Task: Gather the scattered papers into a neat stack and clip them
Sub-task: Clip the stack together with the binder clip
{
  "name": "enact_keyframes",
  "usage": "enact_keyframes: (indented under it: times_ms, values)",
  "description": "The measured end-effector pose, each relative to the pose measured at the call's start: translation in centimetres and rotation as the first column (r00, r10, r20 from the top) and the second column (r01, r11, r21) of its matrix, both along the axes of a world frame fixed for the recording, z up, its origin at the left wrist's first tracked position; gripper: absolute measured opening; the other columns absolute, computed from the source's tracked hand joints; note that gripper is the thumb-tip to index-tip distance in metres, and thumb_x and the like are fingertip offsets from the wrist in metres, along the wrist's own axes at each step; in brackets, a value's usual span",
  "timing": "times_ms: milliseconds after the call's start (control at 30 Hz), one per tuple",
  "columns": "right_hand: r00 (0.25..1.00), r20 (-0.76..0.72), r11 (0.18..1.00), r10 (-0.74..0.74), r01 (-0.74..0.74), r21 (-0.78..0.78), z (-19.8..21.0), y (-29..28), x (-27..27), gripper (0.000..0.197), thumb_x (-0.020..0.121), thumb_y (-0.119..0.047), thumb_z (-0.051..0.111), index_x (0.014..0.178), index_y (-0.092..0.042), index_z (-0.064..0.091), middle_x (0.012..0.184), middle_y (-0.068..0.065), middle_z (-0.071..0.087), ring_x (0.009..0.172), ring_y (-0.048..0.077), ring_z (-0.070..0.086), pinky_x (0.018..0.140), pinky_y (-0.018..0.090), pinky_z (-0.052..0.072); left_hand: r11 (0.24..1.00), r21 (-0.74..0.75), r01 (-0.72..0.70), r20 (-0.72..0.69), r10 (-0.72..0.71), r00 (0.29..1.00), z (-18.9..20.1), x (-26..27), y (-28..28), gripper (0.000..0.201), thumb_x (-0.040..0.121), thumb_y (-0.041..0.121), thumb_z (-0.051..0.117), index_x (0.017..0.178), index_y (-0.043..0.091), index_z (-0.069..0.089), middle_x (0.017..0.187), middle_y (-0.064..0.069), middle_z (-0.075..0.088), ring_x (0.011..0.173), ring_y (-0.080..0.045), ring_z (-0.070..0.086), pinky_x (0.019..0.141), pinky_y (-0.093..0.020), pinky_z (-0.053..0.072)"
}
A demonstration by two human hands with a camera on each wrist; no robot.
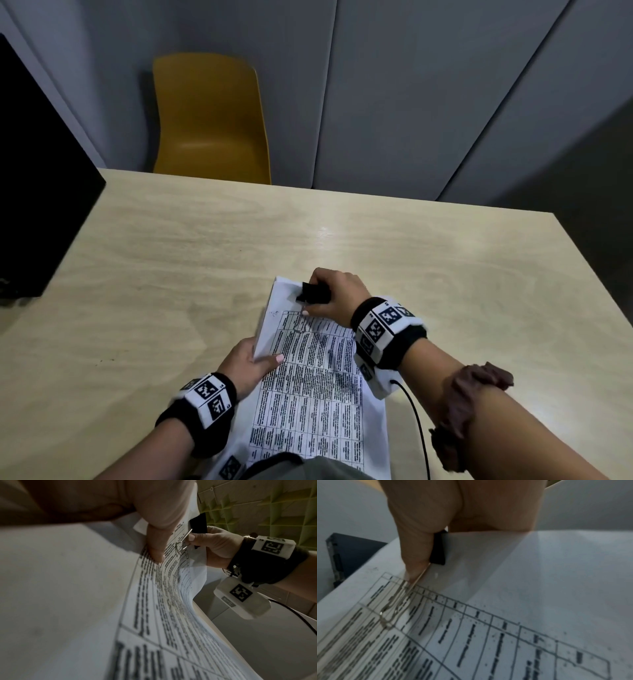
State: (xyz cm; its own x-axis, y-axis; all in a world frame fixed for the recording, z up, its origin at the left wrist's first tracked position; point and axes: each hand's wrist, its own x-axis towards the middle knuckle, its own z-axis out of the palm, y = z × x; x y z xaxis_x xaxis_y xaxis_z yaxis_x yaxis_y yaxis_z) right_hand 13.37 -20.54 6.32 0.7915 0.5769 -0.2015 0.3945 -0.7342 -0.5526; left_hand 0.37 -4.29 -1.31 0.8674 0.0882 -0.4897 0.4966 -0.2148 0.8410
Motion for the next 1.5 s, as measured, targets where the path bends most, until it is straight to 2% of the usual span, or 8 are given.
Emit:
enact_keyframes:
  times_ms: [267, 400, 533, 700, 833, 1033, 1133, 1500]
  values:
    - [0.966, -0.257, 0.96, -0.041, 0.109, 0.256, 0.2, -1.8, 0.9, 0.017, 0.075, -0.022, 0.075, 0.088, -0.021, 0.064, 0.079, -0.007, 0.065, 0.075, 0.009, 0.058, 0.073, 0.029, 0.048, 1.0, -0.018, 0.0, 0.023, 0.0, 1.0, 0.3, 0.0, -0.1, 0.009, 0.084, 0.02, 0.064, 0.092, 0.023, 0.061, 0.089, 0.006, 0.067, 0.09, -0.012, 0.061, 0.09, -0.037, 0.046]
    - [0.966, -0.258, 0.958, -0.03, 0.102, 0.269, 0.5, -2.2, 1.1, 0.022, 0.08, -0.023, 0.07, 0.1, -0.013, 0.071, 0.095, 0.006, 0.073, 0.089, 0.015, 0.063, 0.084, 0.031, 0.049, 1.0, -0.024, -0.001, 0.024, 0.002, 1.0, 0.3, 0.1, -0.2, 0.012, 0.082, 0.019, 0.065, 0.092, 0.025, 0.062, 0.09, 0.007, 0.068, 0.089, -0.012, 0.062, 0.091, -0.038, 0.047]
    - [0.976, -0.218, 0.981, -0.019, 0.06, 0.184, 0.9, -1.6, 1.2, 0.027, 0.086, -0.029, 0.062, 0.108, -0.015, 0.07, 0.103, 0.005, 0.072, 0.095, 0.016, 0.065, 0.083, 0.023, 0.049, 1.0, -0.011, -0.018, 0.041, 0.019, 0.999, 0.5, -0.2, -0.3, 0.009, 0.082, 0.02, 0.066, 0.089, 0.023, 0.061, 0.087, 0.002, 0.068, 0.085, -0.016, 0.063, 0.077, -0.029, 0.048]
    - [0.996, 0.007, 0.995, -0.091, 0.091, 0.029, -0.2, -1.7, 1.2, 0.034, 0.093, -0.037, 0.049, 0.122, -0.024, 0.06, 0.12, 0.002, 0.067, 0.109, 0.021, 0.06, 0.103, 0.042, 0.038, 0.98, -0.169, -0.105, 0.012, 0.109, 0.994, 1.4, -0.9, -0.1, 0.02, 0.088, 0.014, 0.057, 0.102, 0.029, 0.058, 0.104, 0.004, 0.065, 0.1, -0.011, 0.059, 0.093, -0.034, 0.042]
    - [0.913, 0.159, 0.924, -0.376, 0.383, -0.013, -3.0, -3.3, -0.6, 0.056, 0.088, -0.045, 0.05, 0.14, -0.031, 0.033, 0.148, 0.005, 0.033, 0.135, 0.025, 0.032, 0.114, 0.048, 0.022, 0.968, -0.17, -0.187, 0.003, 0.19, 0.982, 1.3, -0.9, 1.0, 0.02, 0.089, 0.009, 0.053, 0.101, 0.024, 0.061, 0.104, -0.001, 0.067, 0.101, -0.02, 0.061, 0.096, -0.043, 0.044]
    - [0.64, -0.174, 0.64, -0.748, 0.766, 0.066, -5.6, -6.4, -4.1, 0.051, 0.089, -0.027, 0.055, 0.134, -0.009, 0.039, 0.13, 0.018, 0.046, 0.116, 0.031, 0.049, 0.099, 0.032, 0.038, 0.966, -0.137, -0.219, 0.013, 0.223, 0.975, -0.9, 1.1, 3.3, 0.022, 0.092, 0.011, 0.051, 0.105, 0.025, 0.06, 0.118, -0.003, 0.064, 0.116, -0.024, 0.056, 0.106, -0.05, 0.036]
    - [0.63, -0.285, 0.637, -0.722, 0.767, 0.081, -5.9, -5.8, -5.6, 0.04, 0.09, -0.02, 0.055, 0.127, -0.007, 0.05, 0.108, 0.011, 0.063, 0.1, 0.024, 0.058, 0.092, 0.027, 0.042, 0.963, -0.083, -0.257, -0.017, 0.257, 0.966, -1.6, 2.8, 3.6, 0.029, 0.093, 0.016, 0.05, 0.122, 0.019, 0.054, 0.131, -0.002, 0.056, 0.123, -0.024, 0.049, 0.108, -0.049, 0.033]
    - [0.651, -0.365, 0.67, -0.665, 0.736, 0.091, -4.1, -4.8, -5.1, 0.048, 0.09, -0.013, 0.053, 0.137, -0.013, 0.04, 0.129, 0.01, 0.058, 0.114, 0.023, 0.057, 0.099, 0.029, 0.041, 0.974, 0.105, -0.202, -0.009, 0.204, 0.979, 1.0, 7.1, 3.8, 0.042, 0.086, 0.01, 0.053, 0.126, 0.017, 0.041, 0.124, -0.005, 0.059, 0.11, -0.028, 0.056, 0.099, -0.04, 0.041]
